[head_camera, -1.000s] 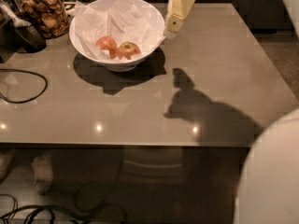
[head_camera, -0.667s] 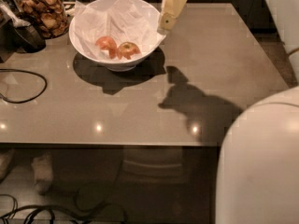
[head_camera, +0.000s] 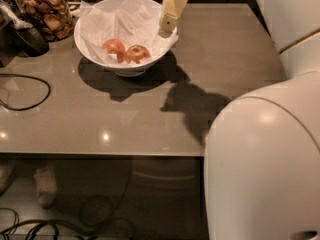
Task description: Pick apple from white bowl
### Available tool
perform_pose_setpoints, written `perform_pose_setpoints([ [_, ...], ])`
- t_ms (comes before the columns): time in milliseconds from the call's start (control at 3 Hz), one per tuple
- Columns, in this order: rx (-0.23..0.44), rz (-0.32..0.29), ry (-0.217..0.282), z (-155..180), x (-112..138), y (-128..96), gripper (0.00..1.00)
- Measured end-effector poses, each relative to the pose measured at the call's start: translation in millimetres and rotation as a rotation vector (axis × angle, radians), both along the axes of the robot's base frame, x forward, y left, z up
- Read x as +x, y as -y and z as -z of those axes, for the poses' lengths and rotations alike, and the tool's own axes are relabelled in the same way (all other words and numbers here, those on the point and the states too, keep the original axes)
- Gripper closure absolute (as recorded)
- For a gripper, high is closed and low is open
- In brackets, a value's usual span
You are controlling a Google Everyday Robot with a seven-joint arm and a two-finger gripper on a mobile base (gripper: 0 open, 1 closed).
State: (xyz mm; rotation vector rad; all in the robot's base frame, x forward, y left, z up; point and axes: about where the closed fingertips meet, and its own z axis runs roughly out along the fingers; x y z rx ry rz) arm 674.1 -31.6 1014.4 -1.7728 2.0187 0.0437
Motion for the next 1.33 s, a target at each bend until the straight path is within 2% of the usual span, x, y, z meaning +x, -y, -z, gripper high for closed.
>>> perform_pose_setpoints([
  [333,-0.009,-0.022,-0.015,9.0,5.2,-14.6,0.03],
  [667,-0.024,-0.046,-0.031,18.5,8.1,-30.0,0.16],
  [1333,-0.063,-0.1,-0.062,37.0,8.7,-56.0,0.24],
])
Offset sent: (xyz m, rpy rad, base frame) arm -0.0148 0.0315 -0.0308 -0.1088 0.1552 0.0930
